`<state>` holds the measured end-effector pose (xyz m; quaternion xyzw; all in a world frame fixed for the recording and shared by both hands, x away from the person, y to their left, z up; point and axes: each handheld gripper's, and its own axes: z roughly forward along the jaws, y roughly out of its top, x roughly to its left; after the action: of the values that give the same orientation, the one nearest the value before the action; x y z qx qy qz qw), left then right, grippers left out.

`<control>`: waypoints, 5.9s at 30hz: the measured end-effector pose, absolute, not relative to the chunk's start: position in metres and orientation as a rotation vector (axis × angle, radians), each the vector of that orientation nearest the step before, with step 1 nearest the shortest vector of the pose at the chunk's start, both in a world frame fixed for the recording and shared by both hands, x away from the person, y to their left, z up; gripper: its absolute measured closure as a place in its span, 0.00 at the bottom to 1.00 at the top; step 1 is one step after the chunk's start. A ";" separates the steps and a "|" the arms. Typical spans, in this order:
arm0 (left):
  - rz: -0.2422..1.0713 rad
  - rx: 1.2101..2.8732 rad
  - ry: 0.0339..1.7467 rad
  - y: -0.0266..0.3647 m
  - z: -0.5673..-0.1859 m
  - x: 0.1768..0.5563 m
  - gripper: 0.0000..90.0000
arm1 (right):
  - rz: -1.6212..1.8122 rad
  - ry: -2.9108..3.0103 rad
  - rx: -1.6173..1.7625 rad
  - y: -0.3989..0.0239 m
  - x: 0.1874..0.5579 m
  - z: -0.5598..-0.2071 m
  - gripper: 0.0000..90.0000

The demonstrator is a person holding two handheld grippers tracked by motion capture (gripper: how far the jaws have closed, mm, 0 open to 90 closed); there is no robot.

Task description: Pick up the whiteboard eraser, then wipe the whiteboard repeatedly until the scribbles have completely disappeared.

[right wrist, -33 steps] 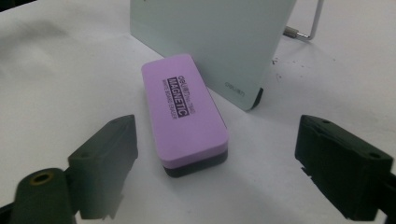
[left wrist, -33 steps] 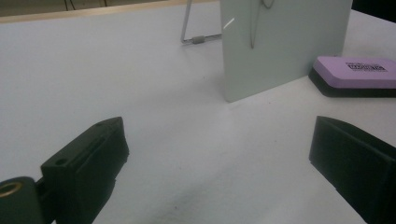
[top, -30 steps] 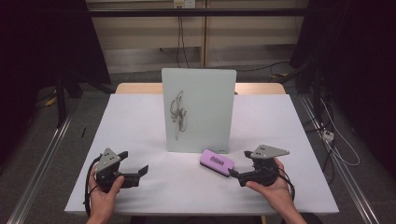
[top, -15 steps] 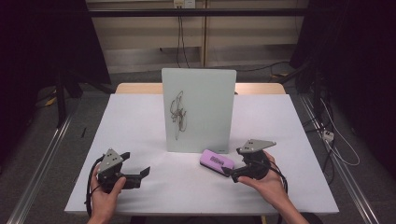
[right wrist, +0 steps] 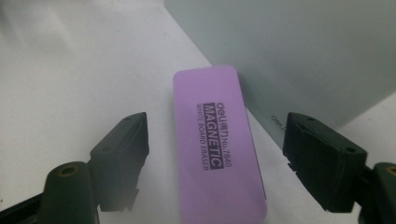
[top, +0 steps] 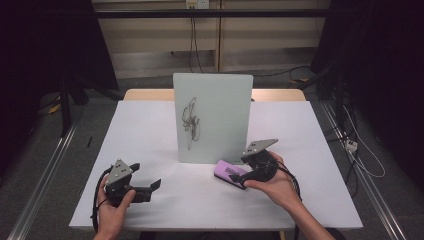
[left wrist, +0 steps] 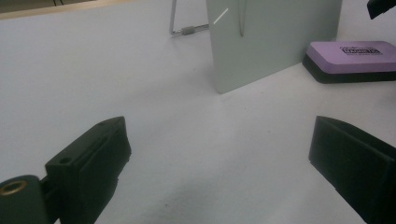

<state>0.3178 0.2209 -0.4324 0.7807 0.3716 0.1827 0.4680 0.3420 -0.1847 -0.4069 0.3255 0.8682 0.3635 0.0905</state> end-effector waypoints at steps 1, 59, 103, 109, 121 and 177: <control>0.446 1.917 0.913 0.220 -0.433 0.318 0.06 | 1.065 2.596 0.961 -0.183 0.343 -0.407 0.25; 0.443 1.947 0.914 0.219 -0.435 0.319 0.06 | 0.618 2.884 0.744 -0.142 0.375 -0.421 0.44; 0.400 1.953 0.953 0.225 -0.438 0.317 0.06 | 0.913 2.735 0.761 -0.151 0.367 -0.406 0.46; 0.386 1.949 0.960 0.226 -0.440 0.318 0.06 | 1.000 2.671 0.757 -0.153 0.366 -0.400 0.46; 0.395 1.962 0.958 0.225 -0.439 0.319 0.06 | 1.038 2.616 0.757 -0.156 0.364 -0.396 0.46; 0.386 1.968 0.951 0.225 -0.438 0.325 0.06 | 1.219 2.464 0.574 -0.113 0.383 -0.338 0.46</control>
<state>0.3252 0.2254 -0.4379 0.7940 0.3838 0.1559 0.4450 0.3826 -0.1126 -0.3385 0.2016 0.8652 0.4281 0.1657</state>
